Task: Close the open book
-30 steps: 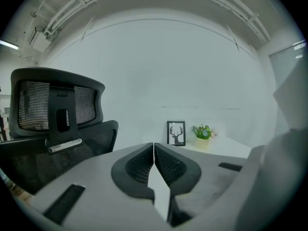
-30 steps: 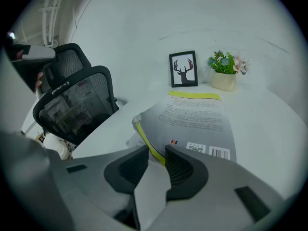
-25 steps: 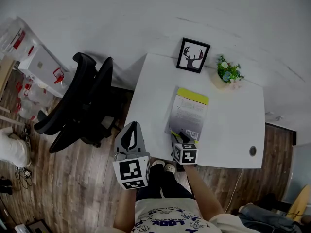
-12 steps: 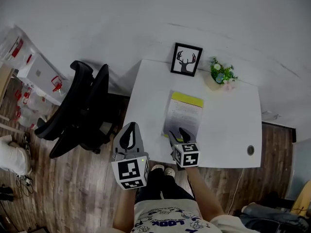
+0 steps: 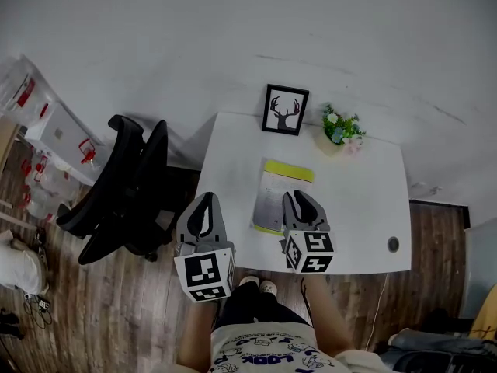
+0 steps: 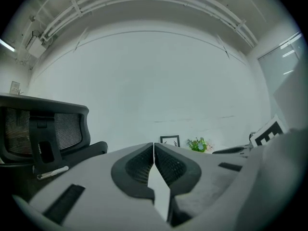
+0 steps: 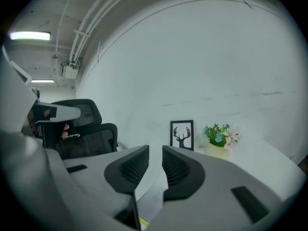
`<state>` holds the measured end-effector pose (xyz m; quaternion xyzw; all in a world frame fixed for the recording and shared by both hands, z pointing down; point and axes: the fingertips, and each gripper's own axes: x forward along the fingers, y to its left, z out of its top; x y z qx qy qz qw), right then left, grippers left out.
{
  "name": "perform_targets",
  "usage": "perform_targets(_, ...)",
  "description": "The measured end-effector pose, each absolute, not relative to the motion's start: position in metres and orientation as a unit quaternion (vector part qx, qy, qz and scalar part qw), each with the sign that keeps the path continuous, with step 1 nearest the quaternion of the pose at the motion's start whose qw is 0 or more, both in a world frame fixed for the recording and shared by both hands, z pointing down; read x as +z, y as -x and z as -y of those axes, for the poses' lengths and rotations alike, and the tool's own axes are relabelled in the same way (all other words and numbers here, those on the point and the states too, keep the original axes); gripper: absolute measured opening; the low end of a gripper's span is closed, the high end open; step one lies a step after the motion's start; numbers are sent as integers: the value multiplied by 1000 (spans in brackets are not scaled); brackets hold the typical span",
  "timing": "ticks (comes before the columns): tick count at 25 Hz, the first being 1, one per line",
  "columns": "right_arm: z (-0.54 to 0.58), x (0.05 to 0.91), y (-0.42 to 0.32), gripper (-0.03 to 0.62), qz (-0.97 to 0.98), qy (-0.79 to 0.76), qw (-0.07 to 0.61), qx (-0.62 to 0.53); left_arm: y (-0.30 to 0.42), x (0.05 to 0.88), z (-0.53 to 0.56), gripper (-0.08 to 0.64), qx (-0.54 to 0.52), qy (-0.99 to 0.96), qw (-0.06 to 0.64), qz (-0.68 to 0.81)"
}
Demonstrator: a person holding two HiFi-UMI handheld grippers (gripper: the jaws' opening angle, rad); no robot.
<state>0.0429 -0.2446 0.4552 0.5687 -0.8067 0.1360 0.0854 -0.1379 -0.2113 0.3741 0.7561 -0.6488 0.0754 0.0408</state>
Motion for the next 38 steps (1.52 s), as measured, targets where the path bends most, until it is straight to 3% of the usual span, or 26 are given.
perform_targets(4, 245, 422, -54, 72, 800, -588, 64, 104, 136, 360, 216, 28, 65, -758, 28, 648)
perform_targets(17, 239, 364, -75, 67, 786, -616, 34, 44, 130, 324, 219, 28, 42, -765, -6, 642)
perform_targets(38, 237, 329, -80, 38, 778, -628, 11, 17, 135, 310, 218, 28, 27, -762, -11, 648)
